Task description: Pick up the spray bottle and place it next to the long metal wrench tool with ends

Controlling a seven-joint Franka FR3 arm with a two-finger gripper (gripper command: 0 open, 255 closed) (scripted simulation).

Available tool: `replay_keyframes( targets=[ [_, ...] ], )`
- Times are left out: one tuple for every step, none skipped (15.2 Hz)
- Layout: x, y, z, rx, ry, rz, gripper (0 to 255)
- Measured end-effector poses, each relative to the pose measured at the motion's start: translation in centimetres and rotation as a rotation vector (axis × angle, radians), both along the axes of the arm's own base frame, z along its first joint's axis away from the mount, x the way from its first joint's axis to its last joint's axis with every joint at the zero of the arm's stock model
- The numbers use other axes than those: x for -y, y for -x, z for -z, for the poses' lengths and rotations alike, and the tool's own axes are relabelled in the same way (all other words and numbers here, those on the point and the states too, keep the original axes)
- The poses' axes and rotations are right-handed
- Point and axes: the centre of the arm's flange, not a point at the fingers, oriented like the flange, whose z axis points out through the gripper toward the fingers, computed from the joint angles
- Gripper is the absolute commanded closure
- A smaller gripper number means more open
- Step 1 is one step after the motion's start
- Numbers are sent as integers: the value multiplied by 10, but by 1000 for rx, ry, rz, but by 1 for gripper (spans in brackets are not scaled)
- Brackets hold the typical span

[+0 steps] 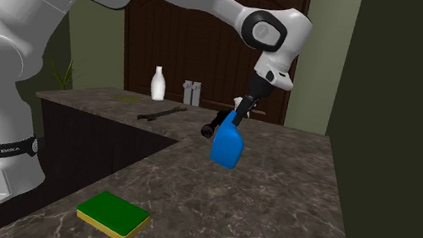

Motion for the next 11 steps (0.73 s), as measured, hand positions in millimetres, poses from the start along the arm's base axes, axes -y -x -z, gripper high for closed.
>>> replay_keyframes(
  targets=[
    [0, 1, 0, -6, -1, 0, 0],
    [-6, 3, -1, 5, 2, 0, 0],
    [-9, -2, 0, 1, 0, 0, 0],
    [-10, 0, -1, 11, 3, -2, 0],
    [-4, -3, 0, 8, 2, -2, 0],
    [-5, -6, 1, -2, 0, 0, 255],
    [-4, -9, 1, -7, -1, -1, 255],
    [-5, -10, 1, -4, 0, 0, 255],
    [-6, -10, 0, -8, 4, 5, 255],
    [-10, -8, -1, -8, 6, 6, 255],
    [-16, -10, -1, -13, 5, 5, 255]
  ],
)
